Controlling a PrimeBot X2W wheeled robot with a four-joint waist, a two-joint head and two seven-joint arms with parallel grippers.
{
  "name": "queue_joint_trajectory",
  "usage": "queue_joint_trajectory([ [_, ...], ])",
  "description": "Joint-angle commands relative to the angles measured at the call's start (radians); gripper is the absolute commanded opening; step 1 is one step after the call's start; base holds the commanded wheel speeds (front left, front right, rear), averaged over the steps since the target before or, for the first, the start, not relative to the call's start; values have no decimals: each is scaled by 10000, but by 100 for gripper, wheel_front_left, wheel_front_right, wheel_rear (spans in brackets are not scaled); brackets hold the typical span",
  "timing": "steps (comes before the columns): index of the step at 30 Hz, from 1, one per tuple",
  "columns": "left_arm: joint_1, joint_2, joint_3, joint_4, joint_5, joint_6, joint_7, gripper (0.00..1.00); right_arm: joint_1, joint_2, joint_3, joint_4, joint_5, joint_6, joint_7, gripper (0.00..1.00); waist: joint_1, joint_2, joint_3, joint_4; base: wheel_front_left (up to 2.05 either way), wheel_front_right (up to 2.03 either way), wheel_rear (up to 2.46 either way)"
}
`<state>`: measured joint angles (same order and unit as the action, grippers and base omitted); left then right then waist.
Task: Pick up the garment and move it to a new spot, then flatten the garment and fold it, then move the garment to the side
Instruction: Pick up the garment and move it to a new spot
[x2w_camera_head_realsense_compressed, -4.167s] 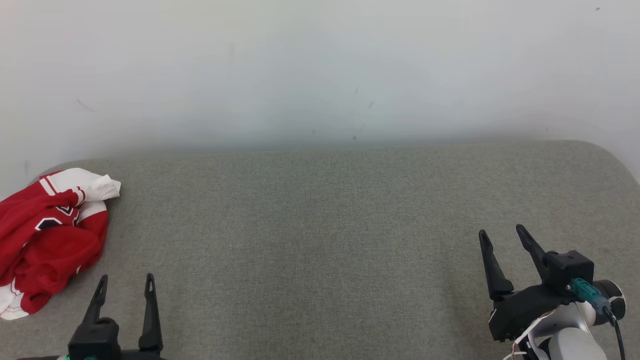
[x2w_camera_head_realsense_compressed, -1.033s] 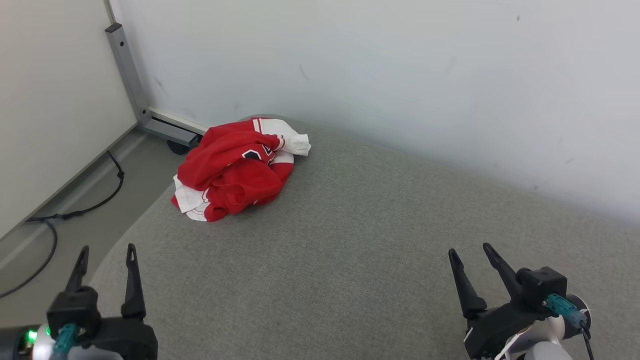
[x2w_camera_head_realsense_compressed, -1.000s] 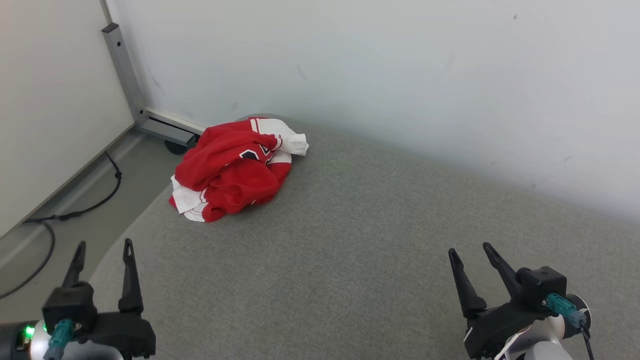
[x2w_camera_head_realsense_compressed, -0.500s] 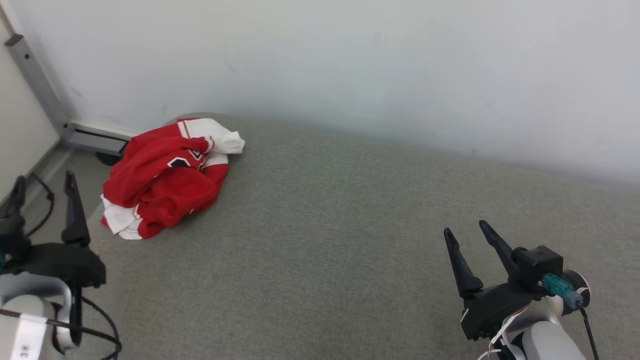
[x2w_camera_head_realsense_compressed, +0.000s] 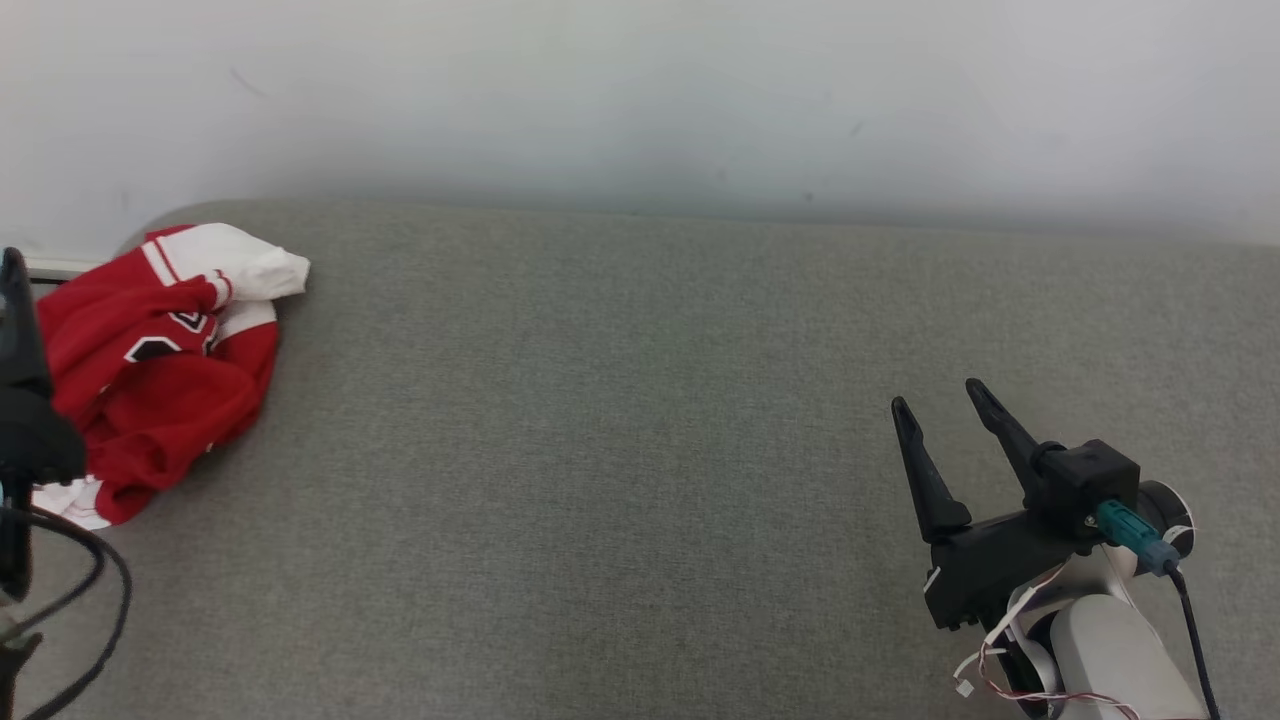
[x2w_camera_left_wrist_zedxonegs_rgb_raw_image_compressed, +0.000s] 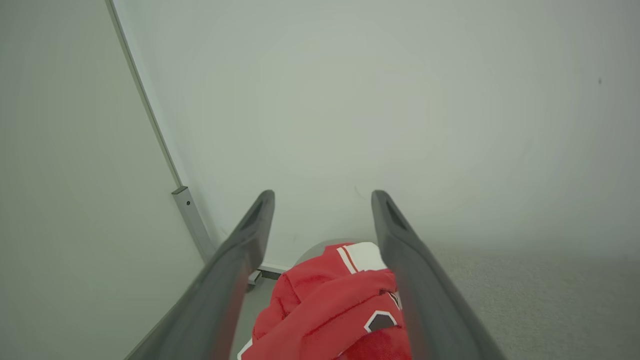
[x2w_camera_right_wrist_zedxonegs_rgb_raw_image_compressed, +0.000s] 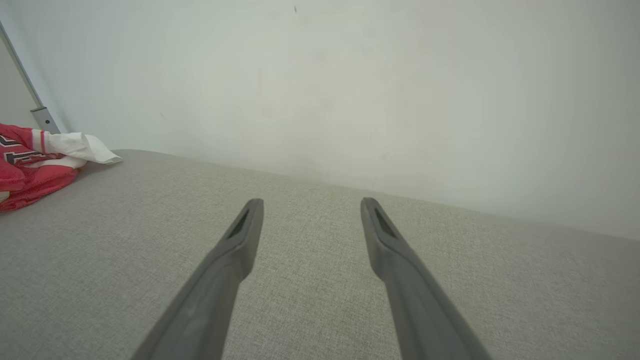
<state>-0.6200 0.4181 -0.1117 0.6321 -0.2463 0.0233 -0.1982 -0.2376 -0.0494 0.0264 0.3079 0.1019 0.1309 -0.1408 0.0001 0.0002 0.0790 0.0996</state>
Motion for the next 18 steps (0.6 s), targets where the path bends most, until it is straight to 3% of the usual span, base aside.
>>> queue_joint_trajectory([
  [1,-227,164,20,195,-98,-137,72,100,-154,-44,3,-54,-61,-3,0,100,-1,-2,734,-748,0,0,0],
  [9,-1407,789,156,1782,-800,-1165,624,100,-421,-40,-51,-179,11,-3,-93,100,-1,-2,1560,-1435,0,0,0],
  [18,-2586,1348,-347,2846,-1456,-1521,2014,100,-653,-128,-58,-324,-36,-3,-87,100,-1,-2,2247,-1767,0,0,0],
])
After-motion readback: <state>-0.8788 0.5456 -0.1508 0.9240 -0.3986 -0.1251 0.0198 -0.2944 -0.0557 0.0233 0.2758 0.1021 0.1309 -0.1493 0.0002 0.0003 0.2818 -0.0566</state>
